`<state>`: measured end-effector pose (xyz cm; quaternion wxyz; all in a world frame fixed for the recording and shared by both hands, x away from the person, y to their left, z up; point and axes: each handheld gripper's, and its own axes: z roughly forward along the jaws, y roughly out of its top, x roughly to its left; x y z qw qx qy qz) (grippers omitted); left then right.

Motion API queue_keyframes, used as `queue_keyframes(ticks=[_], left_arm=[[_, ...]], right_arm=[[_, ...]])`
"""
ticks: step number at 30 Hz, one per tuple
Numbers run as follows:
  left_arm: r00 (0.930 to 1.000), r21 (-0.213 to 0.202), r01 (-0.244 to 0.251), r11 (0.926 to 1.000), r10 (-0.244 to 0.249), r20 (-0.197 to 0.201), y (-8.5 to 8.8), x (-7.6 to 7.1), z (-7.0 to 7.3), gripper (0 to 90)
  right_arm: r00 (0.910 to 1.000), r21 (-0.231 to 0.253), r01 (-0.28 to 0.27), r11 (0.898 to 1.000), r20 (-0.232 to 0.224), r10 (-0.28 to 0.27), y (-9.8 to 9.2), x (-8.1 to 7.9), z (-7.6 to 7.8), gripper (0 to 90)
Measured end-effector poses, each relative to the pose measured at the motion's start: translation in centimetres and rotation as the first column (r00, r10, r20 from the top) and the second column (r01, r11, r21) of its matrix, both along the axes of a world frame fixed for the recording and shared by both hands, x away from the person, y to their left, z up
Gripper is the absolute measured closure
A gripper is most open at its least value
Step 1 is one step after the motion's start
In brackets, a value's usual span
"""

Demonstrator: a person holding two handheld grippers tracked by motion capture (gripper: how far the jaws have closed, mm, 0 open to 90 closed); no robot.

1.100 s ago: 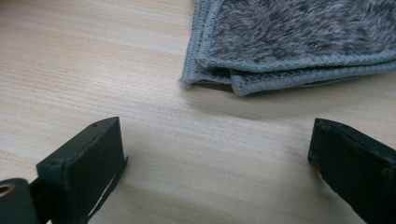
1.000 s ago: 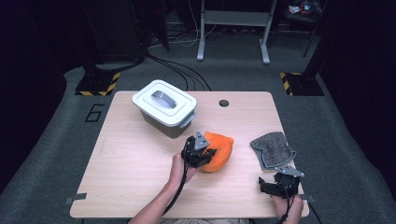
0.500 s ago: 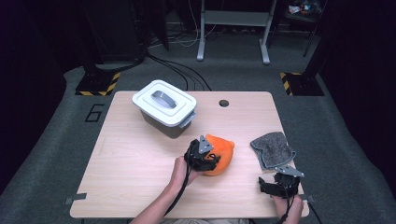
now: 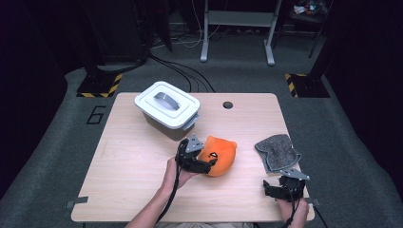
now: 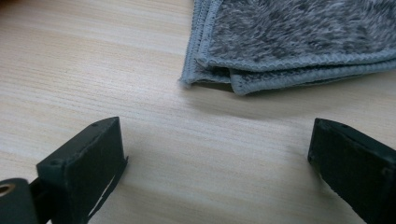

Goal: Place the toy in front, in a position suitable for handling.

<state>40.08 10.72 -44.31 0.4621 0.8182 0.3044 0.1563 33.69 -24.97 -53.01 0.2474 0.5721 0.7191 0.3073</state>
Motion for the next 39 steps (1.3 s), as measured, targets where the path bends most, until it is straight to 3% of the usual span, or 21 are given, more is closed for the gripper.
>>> queue_keyframes(ticks=[3, 9, 12, 16, 23, 29, 33, 35, 39], left_arm=[[0.9999, -0.019, -0.005, 0.9998, 0.005, -0.009, 0.8, 0.1, 0.0, 17.5], [0.9996, -0.014, -0.004, 0.9999, 0.004, -0.026, 2.3, 0.2, -0.4, 17.2], [0.9989, -0.019, 0.002, 0.9998, -0.003, -0.046, 3.0, 0.3, -0.9, 17.8], [0.9969, -0.039, 0.012, 0.9992, -0.015, -0.078, 3.8, 0.4, -1.6, 19.6], [0.9917, -0.066, 0.042, 0.9969, -0.05, -0.119, 3.9, 1.2, -2.2, 25.7], [0.9809, -0.042, 0.083, 0.9957, -0.089, -0.173, 3.6, 2.0, -2.9, 26.7], [0.974, -0.053, 0.12, 0.9913, -0.128, -0.187, 3.5, 2.3, -3.1, 28.4], [0.9721, -0.057, 0.131, 0.9898, -0.139, -0.189, 3.4, 2.4, -3.2, 31.0], [0.9688, -0.048, 0.159, 0.986, -0.166, -0.184, 3.0, 2.3, -3.4, 37.2]], right_arm=[[1.0, 0.003, -0.005, 1.0, -0.003, 0.005, -0.1, 0.1, 0.0, 3.0], [0.9999, 0.019, -0.013, 1.0, 0.0, 0.013, 0.0, -0.2, 0.5, 5.2], [0.999, 0.045, -0.029, 0.999, 0.035, 0.028, 0.3, -0.5, 1.8, 5.7], [0.9925, 0.075, -0.096, 0.993, 0.084, 0.089, 1.4, 0.1, 4.1, 7.7], [0.9748, 0.096, -0.204, 0.974, 0.111, 0.193, 3.8, 3.2, 6.7, 10.7], [0.9505, 0.129, -0.308, 0.943, 0.085, 0.299, 6.5, 6.9, 7.9, 12.6], [0.9427, 0.143, -0.333, 0.932, 0.074, 0.325, 7.7, 8.7, 8.2, 14.2], [0.9431, 0.152, -0.332, 0.931, 0.061, 0.327, 8.0, 9.6, 8.2, 17.0], [0.9368, 0.19, -0.348, 0.918, 0.031, 0.348, 8.4, 11.0, 7.9, 24.9]])
